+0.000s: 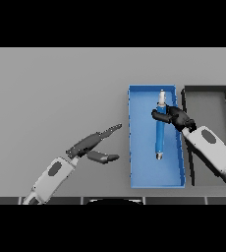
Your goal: Pick up the blue pipe and place it into the blue bin.
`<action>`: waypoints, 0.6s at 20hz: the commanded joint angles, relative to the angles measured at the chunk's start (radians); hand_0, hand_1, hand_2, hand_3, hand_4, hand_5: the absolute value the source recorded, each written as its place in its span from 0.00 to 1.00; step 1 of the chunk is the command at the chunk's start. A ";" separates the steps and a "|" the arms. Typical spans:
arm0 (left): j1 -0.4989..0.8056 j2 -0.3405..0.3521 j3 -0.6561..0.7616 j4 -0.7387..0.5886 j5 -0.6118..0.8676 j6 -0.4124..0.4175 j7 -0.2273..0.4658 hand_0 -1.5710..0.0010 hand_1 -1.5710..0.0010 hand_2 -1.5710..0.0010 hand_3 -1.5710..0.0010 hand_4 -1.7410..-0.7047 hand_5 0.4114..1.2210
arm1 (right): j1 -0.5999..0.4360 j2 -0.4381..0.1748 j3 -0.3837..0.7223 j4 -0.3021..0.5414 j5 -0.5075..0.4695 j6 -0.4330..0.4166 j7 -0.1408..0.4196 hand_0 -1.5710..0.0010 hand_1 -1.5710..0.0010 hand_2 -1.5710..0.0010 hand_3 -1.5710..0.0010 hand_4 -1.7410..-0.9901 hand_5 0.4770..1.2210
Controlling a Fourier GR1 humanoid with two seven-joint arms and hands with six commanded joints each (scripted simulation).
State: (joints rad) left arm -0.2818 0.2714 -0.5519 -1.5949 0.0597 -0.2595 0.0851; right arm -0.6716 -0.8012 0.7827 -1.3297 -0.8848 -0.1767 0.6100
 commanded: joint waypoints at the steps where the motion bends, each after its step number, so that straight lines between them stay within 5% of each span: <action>1: -0.001 0.004 0.004 -0.001 0.002 0.000 -0.003 1.00 1.00 1.00 1.00 0.88 0.07 | 0.000 -0.003 0.003 -0.003 0.006 -0.001 -0.002 0.92 0.94 0.94 0.96 0.74 0.54; 12: 0.011 0.008 -0.002 0.001 -0.008 0.001 -0.008 1.00 1.00 1.00 1.00 0.88 0.08 | 0.002 0.003 0.021 -0.018 0.028 -0.030 -0.020 0.99 0.99 0.99 0.99 0.74 0.39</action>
State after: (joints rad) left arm -0.2712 0.2794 -0.5539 -1.5941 0.0513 -0.2581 0.0782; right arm -0.6698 -0.7982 0.8036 -1.3479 -0.8570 -0.2063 0.5902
